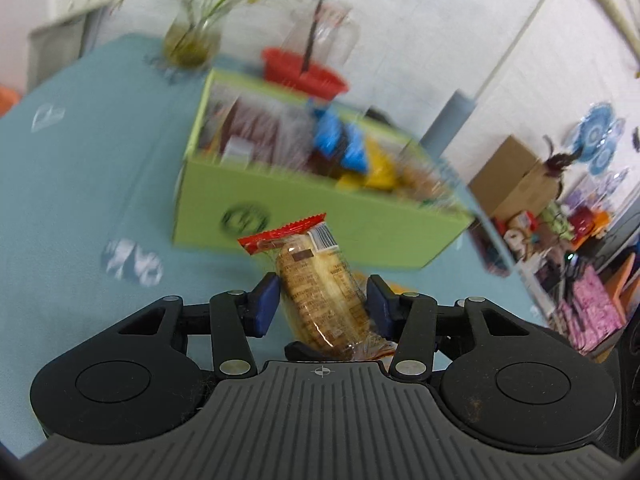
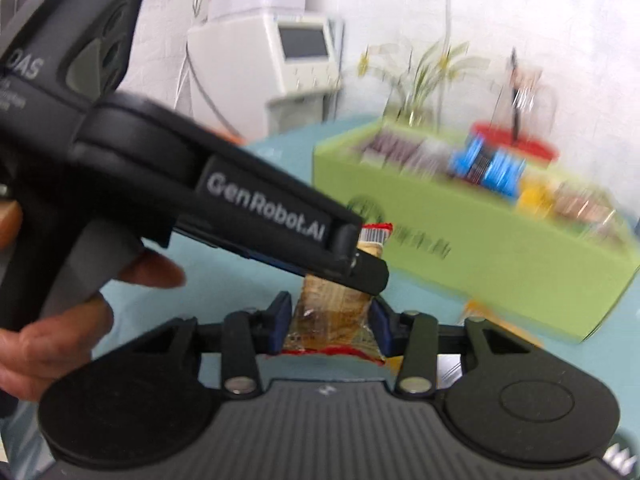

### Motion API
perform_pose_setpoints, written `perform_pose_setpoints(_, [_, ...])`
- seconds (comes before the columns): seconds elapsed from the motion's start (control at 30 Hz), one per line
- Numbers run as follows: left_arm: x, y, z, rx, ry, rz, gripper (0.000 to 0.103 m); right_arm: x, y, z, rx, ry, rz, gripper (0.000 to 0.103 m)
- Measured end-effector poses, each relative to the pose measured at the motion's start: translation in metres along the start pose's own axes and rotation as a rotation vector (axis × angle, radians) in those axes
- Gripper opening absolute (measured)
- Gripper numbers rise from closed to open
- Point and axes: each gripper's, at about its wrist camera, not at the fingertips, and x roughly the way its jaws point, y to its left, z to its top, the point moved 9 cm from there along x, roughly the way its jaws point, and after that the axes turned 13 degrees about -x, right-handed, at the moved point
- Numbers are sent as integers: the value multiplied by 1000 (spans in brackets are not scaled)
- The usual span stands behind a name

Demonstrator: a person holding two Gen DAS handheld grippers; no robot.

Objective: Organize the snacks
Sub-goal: 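Lower the wafer packet into the green box and open the left gripper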

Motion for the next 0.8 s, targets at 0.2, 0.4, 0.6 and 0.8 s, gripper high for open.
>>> perform_pose_setpoints(0.2, [25, -73, 73, 110, -67, -43, 28, 1, -68, 44, -26, -58, -102, 59])
perform_pose_setpoints(0.4, [108, -96, 108, 143, -21, 3, 28, 50, -141, 45, 51, 23, -104, 59])
perform_pose_setpoints(0.6, [170, -79, 93, 181, 25, 70, 40, 84, -167, 24, 115, 88, -55, 61])
perform_pose_setpoints(0.8, [148, -87, 91, 196, -13, 24, 67, 75, -173, 26, 156, 39, -62, 73])
